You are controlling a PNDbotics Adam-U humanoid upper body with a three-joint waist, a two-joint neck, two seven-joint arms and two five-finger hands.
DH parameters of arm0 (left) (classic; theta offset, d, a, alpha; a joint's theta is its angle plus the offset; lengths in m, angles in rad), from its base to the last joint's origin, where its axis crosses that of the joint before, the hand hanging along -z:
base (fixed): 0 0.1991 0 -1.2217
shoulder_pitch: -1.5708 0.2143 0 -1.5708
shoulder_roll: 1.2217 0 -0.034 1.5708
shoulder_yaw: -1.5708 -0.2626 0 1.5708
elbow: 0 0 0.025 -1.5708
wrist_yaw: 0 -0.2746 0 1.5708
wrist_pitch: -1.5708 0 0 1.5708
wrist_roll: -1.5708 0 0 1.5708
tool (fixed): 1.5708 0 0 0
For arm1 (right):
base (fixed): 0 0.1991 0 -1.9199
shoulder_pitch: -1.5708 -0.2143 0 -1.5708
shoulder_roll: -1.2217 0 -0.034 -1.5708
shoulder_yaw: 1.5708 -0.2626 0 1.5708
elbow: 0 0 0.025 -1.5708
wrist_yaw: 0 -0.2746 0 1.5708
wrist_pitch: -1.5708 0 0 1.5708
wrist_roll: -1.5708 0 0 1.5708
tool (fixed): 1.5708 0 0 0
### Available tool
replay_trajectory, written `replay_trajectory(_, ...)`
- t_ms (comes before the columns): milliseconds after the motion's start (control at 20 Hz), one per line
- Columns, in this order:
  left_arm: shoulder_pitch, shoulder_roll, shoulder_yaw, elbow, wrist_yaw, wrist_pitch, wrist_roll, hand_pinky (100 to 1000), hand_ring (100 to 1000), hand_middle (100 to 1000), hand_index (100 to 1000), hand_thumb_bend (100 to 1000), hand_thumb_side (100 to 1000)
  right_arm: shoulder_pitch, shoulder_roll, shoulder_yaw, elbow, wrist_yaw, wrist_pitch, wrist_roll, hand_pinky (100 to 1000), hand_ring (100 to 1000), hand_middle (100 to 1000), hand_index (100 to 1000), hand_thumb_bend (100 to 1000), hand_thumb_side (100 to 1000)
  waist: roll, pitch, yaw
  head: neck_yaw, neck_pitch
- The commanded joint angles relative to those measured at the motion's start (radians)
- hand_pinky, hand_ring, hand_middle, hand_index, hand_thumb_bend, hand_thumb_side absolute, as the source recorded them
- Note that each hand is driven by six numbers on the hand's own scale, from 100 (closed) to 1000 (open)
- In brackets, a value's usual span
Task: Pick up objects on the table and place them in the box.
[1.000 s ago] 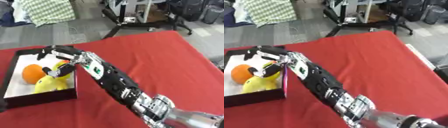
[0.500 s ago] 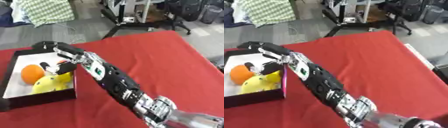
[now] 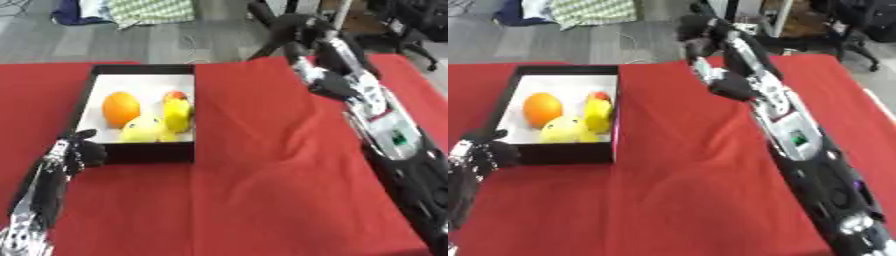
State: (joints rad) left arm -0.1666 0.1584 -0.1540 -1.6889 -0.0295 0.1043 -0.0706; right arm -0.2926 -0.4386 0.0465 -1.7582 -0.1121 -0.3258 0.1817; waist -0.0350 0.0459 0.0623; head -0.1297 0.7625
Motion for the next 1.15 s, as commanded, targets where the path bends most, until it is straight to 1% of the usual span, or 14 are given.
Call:
replay_trajectory(50, 0.008, 0.026, 0.025, -0.014, -0.008, -0.003, 0.025, 691, 651, 579, 812, 100, 1000, 0.106, -0.013, -0.074, -0.1, -0.039, 0.041, -0.007, 1000, 747, 693, 822, 100, 500, -0.014, -0.035, -0.014, 0.067, 0.007)
replay_trajectory(150, 0.014, 0.033, 0.031, -0.018, -0.009, -0.004, 0.033, 690, 651, 579, 812, 100, 1000, 0.203, 0.014, -0.106, -0.115, -0.028, 0.053, -0.012, 1000, 744, 682, 814, 100, 502, -0.012, -0.037, -0.028, 0.089, 0.007)
replay_trajectory(200, 0.016, 0.036, 0.033, -0.02, -0.01, -0.004, 0.036, 690, 651, 579, 812, 100, 1000, 0.239, 0.026, -0.118, -0.12, -0.019, 0.054, -0.014, 1000, 743, 679, 812, 100, 503, -0.011, -0.036, -0.034, 0.095, 0.007)
replay_trajectory(250, 0.019, 0.04, 0.036, -0.023, -0.01, -0.004, 0.039, 690, 651, 579, 812, 100, 1000, 0.275, 0.042, -0.128, -0.119, -0.011, 0.056, -0.018, 1000, 736, 653, 795, 100, 527, -0.009, -0.034, -0.041, 0.1, 0.008)
replay_trajectory(350, 0.024, 0.045, 0.04, -0.029, -0.012, -0.004, 0.045, 690, 652, 580, 812, 100, 1000, 0.336, 0.08, -0.146, -0.111, 0.001, 0.061, -0.023, 1000, 731, 633, 777, 100, 568, -0.005, -0.029, -0.052, 0.106, 0.008)
replay_trajectory(450, 0.027, 0.048, 0.045, -0.034, -0.013, -0.002, 0.05, 690, 652, 580, 812, 100, 1000, 0.38, 0.126, -0.163, -0.103, 0.019, 0.072, -0.029, 1000, 727, 620, 767, 100, 598, -0.001, -0.023, -0.06, 0.111, 0.008)
replay_trajectory(600, 0.03, 0.05, 0.047, -0.039, -0.014, 0.0, 0.055, 690, 653, 581, 813, 100, 1000, 0.42, 0.197, -0.186, -0.101, 0.07, 0.1, -0.049, 1000, 719, 606, 755, 100, 634, 0.004, -0.016, -0.069, 0.104, 0.008)
replay_trajectory(700, 0.031, 0.049, 0.046, -0.04, -0.015, 0.001, 0.056, 691, 655, 582, 813, 100, 1000, 0.443, 0.236, -0.189, -0.111, 0.091, 0.115, -0.061, 1000, 715, 601, 749, 100, 695, 0.006, -0.01, -0.075, 0.092, 0.008)
replay_trajectory(800, 0.034, 0.049, 0.047, -0.039, -0.016, 0.003, 0.058, 691, 655, 583, 814, 100, 1000, 0.469, 0.268, -0.19, -0.123, 0.101, 0.128, -0.07, 1000, 713, 599, 748, 100, 717, 0.007, -0.004, -0.078, 0.087, 0.008)
replay_trajectory(950, 0.037, 0.05, 0.045, -0.039, -0.018, 0.004, 0.061, 691, 658, 586, 815, 100, 1000, 0.502, 0.29, -0.181, -0.131, 0.112, 0.142, -0.069, 1000, 709, 594, 746, 100, 770, 0.008, 0.001, -0.084, 0.087, 0.008)
replay_trajectory(1150, 0.035, 0.049, 0.042, -0.038, -0.022, 0.006, 0.063, 691, 661, 590, 816, 100, 1000, 0.505, 0.296, -0.167, -0.138, 0.108, 0.15, -0.07, 1000, 704, 590, 744, 100, 767, 0.01, 0.005, -0.086, 0.088, 0.008)
